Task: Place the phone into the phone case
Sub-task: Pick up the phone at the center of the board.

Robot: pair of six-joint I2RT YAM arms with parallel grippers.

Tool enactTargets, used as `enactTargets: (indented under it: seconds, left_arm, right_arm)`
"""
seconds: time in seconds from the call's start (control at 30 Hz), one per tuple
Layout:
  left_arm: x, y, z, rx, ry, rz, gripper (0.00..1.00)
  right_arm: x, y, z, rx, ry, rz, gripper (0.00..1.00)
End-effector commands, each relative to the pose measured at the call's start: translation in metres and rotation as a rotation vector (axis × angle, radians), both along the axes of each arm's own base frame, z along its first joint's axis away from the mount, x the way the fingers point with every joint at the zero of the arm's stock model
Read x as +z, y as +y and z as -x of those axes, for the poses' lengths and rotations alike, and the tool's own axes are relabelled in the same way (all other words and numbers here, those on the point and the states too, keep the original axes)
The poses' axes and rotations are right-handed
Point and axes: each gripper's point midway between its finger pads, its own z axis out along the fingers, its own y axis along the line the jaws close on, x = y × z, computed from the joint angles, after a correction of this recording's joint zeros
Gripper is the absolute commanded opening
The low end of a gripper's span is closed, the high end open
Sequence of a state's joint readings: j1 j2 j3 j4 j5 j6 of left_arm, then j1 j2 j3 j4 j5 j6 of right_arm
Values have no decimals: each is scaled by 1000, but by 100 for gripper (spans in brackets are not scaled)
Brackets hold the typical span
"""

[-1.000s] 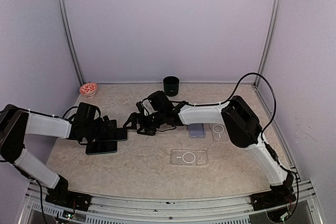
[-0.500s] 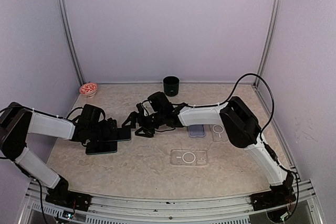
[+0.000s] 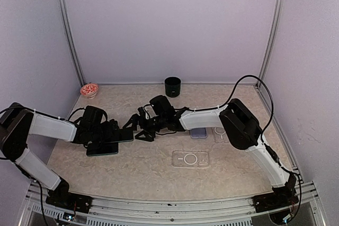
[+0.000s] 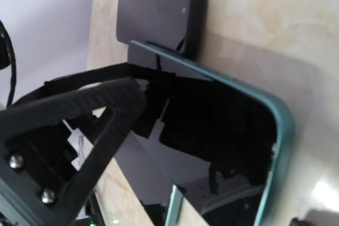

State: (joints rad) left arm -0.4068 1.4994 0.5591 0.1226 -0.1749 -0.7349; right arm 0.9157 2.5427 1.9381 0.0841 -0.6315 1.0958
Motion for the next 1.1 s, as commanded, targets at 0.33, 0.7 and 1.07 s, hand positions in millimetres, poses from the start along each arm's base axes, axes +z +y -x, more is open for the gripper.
enactTargets:
  seconds: [0.33, 0.7, 1.07]
  left_arm:
    - [2, 4, -5, 4, -29, -54, 99]
    - [-8, -6, -7, -38, -17, -43, 94]
    - [-1, -26, -5, -108, -58, -14, 86]
  right_arm:
    - [-34, 5, 7, 12, 116, -18, 96]
    - [-36, 9, 9, 30, 139, -47, 91]
    - [-38, 9, 10, 32, 142, -65, 82]
